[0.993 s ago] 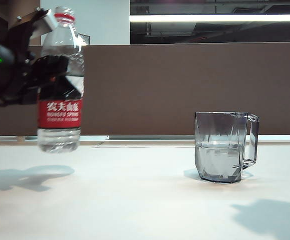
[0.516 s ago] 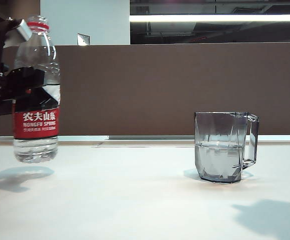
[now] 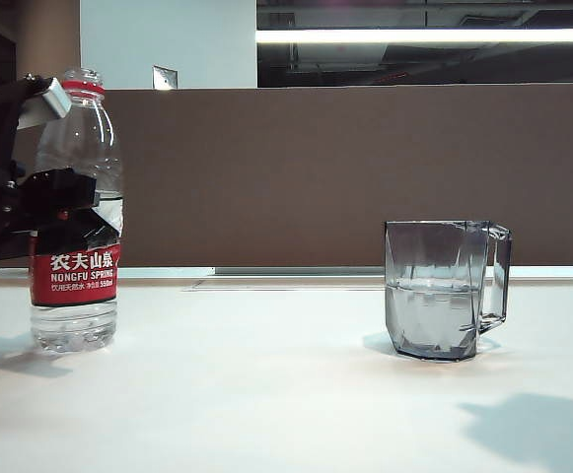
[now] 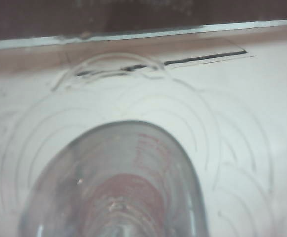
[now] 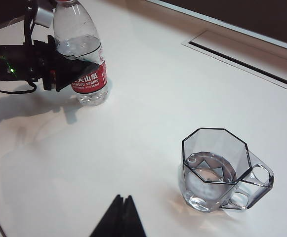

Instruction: Pick up the mineral water bottle with the left hand on the table and pour water into the mug until it's half full.

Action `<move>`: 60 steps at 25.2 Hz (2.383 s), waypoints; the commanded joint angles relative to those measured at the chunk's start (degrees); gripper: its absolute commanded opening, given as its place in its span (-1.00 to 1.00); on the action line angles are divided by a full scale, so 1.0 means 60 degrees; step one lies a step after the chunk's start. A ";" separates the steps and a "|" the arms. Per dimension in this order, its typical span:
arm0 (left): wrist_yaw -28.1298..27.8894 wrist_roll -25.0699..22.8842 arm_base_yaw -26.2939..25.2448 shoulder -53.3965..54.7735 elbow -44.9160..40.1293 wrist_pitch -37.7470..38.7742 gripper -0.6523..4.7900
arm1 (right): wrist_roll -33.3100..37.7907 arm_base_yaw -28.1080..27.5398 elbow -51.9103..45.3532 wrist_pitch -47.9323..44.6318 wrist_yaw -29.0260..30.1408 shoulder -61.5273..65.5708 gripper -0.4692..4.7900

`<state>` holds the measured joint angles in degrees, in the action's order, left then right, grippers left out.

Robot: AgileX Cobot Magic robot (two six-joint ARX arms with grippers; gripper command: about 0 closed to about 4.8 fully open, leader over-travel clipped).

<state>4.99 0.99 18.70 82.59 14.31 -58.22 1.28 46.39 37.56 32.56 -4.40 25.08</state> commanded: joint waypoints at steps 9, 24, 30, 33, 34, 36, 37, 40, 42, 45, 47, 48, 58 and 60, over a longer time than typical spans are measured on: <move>0.0044 -0.0018 0.0011 0.0310 0.0036 -0.0444 0.31 | 0.0029 0.0007 0.0073 -0.0113 0.0007 0.0000 -0.85; 0.0047 0.0058 0.0011 -0.1082 0.0040 0.1504 0.73 | 0.0029 0.0007 0.0073 -0.0120 0.0007 -0.0007 -0.85; 0.0047 0.0051 0.0011 -0.2477 0.0044 0.3151 0.73 | 0.0029 0.0007 0.0073 -0.0382 0.0007 -0.0007 -0.85; 0.0047 0.0051 0.0011 -0.3213 0.0051 0.3905 0.73 | 0.0029 0.0007 0.0073 -0.0721 0.0004 -0.0011 -0.85; 0.0047 0.0051 0.0011 -0.3442 0.0069 0.4167 0.73 | 0.0029 0.0004 0.0073 -0.0823 0.0004 -0.0011 -0.85; 0.0047 0.0051 0.0011 -0.3978 0.0127 0.4860 0.73 | 0.0029 0.0004 0.0073 -0.1024 0.0000 -0.0011 -0.85; 0.0047 0.0055 0.0011 -0.4211 0.0153 0.5176 0.73 | 0.0029 0.0004 0.0073 -0.1104 0.0000 -0.0007 -0.85; 0.0047 0.0047 0.0011 -0.5253 0.0339 0.6655 0.66 | 0.0029 0.0004 0.0073 -0.1333 0.0000 -0.0007 -0.85; 0.0047 0.0051 0.0011 -0.5978 0.0433 0.7464 0.18 | 0.0033 0.0004 0.0073 -0.1479 -0.0015 -0.0007 -0.85; 0.0047 0.0204 0.0011 -0.7063 0.0459 0.8601 -0.63 | 0.0025 0.0004 0.0069 -0.1483 -0.0029 -0.0018 -0.85; 0.0047 0.0204 0.0011 -0.7439 0.0459 0.9133 -0.79 | 0.0018 0.0004 0.0058 -0.1490 -0.0033 -0.0069 -0.85; 0.0047 0.0200 0.0011 -0.7646 0.0459 0.9446 -0.78 | -0.0011 0.0004 0.0047 -0.1494 -0.0029 -0.0117 -0.85; 0.0047 0.0197 0.0011 -0.8495 0.0448 0.9974 -0.78 | -0.0051 -0.0004 -0.1639 -0.3093 -0.0033 -0.1679 -0.85; 0.0047 0.0197 0.0011 -0.8499 0.0448 0.9970 -0.78 | -0.0051 -0.0004 -0.2218 -0.3552 -0.0033 -0.2175 -0.85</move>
<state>5.04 2.07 18.72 31.75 16.67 2.24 1.08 46.39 25.58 15.18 -4.49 13.19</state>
